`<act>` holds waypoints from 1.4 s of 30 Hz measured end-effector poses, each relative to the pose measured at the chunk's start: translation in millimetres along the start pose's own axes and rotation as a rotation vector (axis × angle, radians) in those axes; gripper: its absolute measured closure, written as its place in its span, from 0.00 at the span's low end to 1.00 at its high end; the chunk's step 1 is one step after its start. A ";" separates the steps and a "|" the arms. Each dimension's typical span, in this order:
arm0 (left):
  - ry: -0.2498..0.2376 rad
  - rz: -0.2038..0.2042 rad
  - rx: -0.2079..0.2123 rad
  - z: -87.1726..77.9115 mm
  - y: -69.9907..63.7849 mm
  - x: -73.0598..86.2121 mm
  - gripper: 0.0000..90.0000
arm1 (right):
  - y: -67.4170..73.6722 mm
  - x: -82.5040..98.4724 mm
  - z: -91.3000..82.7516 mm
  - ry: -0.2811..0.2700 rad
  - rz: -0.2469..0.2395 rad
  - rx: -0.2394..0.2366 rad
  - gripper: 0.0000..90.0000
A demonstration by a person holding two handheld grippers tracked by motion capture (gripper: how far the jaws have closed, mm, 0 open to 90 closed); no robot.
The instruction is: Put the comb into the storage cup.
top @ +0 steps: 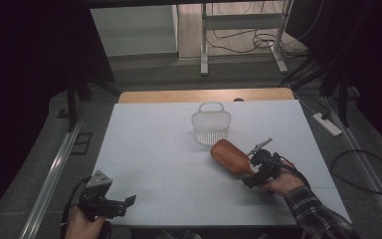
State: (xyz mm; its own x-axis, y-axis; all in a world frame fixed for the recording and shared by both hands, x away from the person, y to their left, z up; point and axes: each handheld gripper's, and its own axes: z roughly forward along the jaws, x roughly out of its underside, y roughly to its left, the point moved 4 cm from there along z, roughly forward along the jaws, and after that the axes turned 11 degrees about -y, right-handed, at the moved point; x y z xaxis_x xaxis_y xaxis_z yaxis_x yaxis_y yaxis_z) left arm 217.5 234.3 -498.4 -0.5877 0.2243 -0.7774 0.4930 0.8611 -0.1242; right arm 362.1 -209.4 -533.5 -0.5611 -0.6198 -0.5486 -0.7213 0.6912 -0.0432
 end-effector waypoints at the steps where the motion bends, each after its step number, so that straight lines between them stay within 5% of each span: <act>1: 0.000 0.000 0.000 0.0 0.0 0.0 0.00 | 0.0 -0.1 0.0 0.002 0.001 0.002 0.00; 8: 0.000 0.002 -0.002 0.4 -0.3 -0.1 0.00 | 0.6 0.1 1.4 0.008 0.003 -0.009 0.11; 20: 0.005 0.010 -0.004 0.8 -0.9 -0.1 0.00 | 3.5 -1.8 0.3 0.007 -0.030 -0.040 0.54; 38: 0.012 0.014 -0.008 1.2 -0.8 -0.2 0.00 | 5.4 -5.7 0.8 0.019 -0.089 -0.025 0.78; 42: 0.010 0.013 -0.011 1.0 -0.7 -0.2 0.00 | 4.6 -5.6 -1.0 0.007 -0.065 -0.049 0.79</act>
State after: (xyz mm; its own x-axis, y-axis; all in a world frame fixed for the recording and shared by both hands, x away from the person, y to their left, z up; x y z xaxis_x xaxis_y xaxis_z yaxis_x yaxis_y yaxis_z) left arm 218.0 233.2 -498.8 -0.5877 0.2405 -0.7725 0.4937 0.8630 -0.1069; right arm 361.5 -203.2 -529.8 -0.5153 -0.6656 -0.5399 -0.7751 0.6307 -0.0377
